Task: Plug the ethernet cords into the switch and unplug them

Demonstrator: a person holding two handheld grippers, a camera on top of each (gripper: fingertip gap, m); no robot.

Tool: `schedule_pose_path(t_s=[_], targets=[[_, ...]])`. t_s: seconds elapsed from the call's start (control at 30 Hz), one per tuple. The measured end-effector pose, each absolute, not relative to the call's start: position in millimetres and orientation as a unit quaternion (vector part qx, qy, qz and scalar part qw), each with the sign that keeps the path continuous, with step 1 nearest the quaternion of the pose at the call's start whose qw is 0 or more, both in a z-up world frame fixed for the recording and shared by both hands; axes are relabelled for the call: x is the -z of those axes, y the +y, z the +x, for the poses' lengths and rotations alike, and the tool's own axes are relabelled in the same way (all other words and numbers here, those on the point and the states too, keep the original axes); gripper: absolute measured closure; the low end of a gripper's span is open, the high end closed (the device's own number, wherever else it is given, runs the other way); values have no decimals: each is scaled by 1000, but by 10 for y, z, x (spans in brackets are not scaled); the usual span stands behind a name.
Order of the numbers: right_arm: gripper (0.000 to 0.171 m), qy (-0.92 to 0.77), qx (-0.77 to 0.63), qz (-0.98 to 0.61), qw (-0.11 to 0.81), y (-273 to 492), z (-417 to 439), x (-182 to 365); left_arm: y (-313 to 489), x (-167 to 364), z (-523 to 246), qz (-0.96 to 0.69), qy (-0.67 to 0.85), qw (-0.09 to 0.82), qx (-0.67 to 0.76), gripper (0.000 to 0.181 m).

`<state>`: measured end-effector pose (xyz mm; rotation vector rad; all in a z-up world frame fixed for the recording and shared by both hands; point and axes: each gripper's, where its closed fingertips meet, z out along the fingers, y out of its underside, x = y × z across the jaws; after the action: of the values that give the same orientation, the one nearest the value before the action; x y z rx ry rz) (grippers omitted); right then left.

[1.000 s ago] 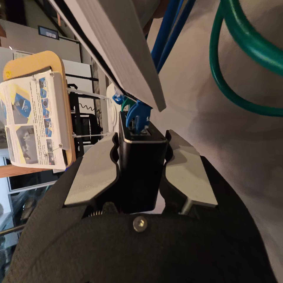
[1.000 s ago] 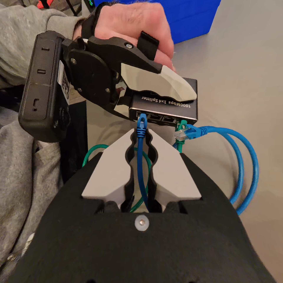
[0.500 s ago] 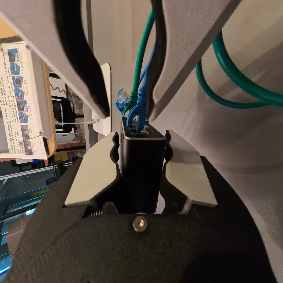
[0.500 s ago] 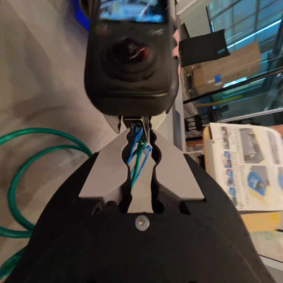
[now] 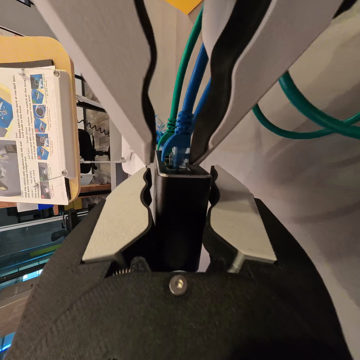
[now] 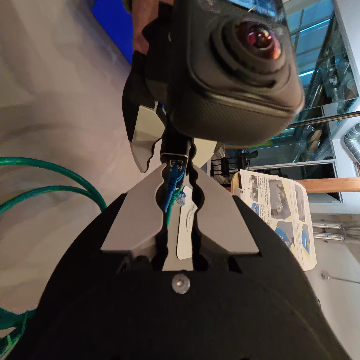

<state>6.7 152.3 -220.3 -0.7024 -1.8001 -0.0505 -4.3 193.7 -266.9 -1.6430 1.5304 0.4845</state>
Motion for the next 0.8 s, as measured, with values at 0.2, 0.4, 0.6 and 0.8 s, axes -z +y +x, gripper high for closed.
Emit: schedule_pose_path(t_s=[0.2, 0.4, 0.6, 0.8], targets=[[159, -767, 9, -314, 560, 1527, 78, 2203, 1935, 2609, -39, -648, 607, 412, -204, 124], [158, -772, 11, -306, 558, 1533, 106, 2189, 1923, 2570, -17, -644, 609, 417, -201, 124], [160, -776, -3, -310, 549, 1524, 118, 2184, 1913, 2543, 9, -641, 609, 423, -198, 125], [162, -801, 6, -298, 519, 1516, 169, 2216, 1868, 2482, 106, -629, 616, 434, -189, 130]])
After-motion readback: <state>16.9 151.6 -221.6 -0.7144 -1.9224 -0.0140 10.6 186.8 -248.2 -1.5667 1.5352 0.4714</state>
